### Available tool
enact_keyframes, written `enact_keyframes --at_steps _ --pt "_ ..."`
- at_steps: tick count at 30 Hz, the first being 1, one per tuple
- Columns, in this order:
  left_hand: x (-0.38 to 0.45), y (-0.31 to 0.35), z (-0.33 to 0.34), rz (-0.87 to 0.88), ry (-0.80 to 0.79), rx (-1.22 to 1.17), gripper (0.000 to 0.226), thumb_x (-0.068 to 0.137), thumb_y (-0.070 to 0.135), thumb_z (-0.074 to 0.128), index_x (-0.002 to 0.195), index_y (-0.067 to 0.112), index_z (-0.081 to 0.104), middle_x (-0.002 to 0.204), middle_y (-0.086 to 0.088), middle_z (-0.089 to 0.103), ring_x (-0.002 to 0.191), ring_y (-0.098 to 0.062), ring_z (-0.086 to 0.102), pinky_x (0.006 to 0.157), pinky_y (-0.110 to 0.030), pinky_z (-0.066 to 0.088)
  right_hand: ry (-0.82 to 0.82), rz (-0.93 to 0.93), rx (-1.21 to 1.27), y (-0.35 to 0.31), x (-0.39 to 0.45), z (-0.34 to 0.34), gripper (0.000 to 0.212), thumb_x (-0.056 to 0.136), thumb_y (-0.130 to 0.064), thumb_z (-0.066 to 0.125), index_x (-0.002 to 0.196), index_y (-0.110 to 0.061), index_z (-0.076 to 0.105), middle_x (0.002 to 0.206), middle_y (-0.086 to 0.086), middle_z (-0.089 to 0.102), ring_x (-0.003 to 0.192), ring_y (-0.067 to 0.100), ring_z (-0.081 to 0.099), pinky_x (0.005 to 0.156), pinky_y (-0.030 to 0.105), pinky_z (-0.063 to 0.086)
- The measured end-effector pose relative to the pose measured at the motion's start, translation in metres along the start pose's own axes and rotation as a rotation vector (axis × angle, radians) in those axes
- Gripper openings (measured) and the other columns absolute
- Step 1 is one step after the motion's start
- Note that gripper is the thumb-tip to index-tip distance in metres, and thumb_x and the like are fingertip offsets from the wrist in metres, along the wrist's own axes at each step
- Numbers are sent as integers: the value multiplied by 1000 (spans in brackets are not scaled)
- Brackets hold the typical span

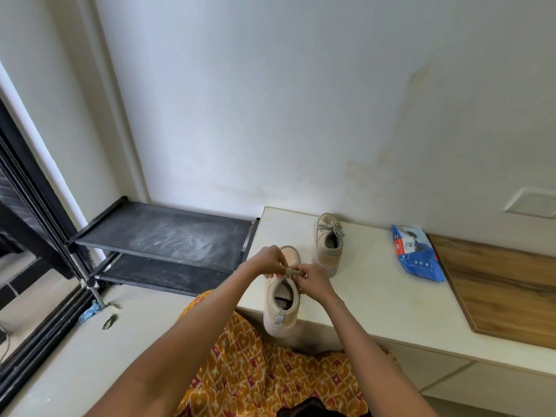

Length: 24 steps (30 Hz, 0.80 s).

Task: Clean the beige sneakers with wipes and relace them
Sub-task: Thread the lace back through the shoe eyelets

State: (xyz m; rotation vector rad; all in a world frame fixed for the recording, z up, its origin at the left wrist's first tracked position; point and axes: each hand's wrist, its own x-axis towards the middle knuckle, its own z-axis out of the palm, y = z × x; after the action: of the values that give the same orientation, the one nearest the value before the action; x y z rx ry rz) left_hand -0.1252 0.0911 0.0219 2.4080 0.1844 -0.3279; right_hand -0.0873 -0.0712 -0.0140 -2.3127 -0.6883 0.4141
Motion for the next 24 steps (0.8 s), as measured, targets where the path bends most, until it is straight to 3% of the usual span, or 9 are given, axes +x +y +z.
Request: enact_keyframes --at_steps 3,6,9,12,16,18,22,24 --pt "5 1 2 7 37 37 17 85 14 67 98 4 70 86 -9 70 63 -8 58 57 -16 47 -41 -20 9 -2 -6 -4 18 90 -27 55 101 -23 68 82 -5 63 74 13 59 71 38 51" --pt "4 -2 2 50 75 36 19 81 21 71 94 6 71 93 -6 70 79 -11 60 68 -19 47 -63 -12 75 -6 -9 -9 20 90 -32 55 101 -21 69 91 -4 63 79 10 57 70 27 46" --pt "2 -9 6 76 132 -17 18 80 24 71 88 8 70 87 -2 69 81 -13 61 73 -24 51 -8 -34 38 -9 -6 -10 22 89 -34 60 100 -17 69 95 -3 67 85 10 60 74 27 48" --pt "0 -17 15 59 247 -116 7 77 19 71 78 14 66 78 4 65 78 -11 60 68 -20 47 56 -27 -20 -16 0 -7 17 87 -32 62 94 -18 69 91 -3 70 86 12 63 76 31 51" --pt "2 -17 23 11 375 -217 7 75 18 67 72 19 60 74 6 62 75 -12 59 66 -26 47 132 -23 -157 -28 7 0 18 85 -29 58 96 -17 64 92 6 71 87 21 64 69 33 49" --pt "3 -18 20 -27 353 -259 5 77 19 68 76 18 63 75 6 62 75 -10 59 66 -25 49 161 -32 -234 -31 11 3 18 86 -29 56 97 -16 61 91 9 70 85 26 64 66 34 47" --pt "3 -28 -1 -47 99 -480 10 85 18 65 89 10 71 76 1 67 66 -6 60 58 -16 46 241 -56 -288 -31 15 12 18 91 -31 55 95 -13 55 85 7 68 78 24 64 64 36 51" --pt "2 -31 -7 -75 67 -558 16 89 18 62 94 6 70 80 -2 69 60 -5 61 54 -16 47 265 -70 -278 -29 15 16 16 91 -29 55 94 -14 52 83 6 66 74 23 64 63 36 53"
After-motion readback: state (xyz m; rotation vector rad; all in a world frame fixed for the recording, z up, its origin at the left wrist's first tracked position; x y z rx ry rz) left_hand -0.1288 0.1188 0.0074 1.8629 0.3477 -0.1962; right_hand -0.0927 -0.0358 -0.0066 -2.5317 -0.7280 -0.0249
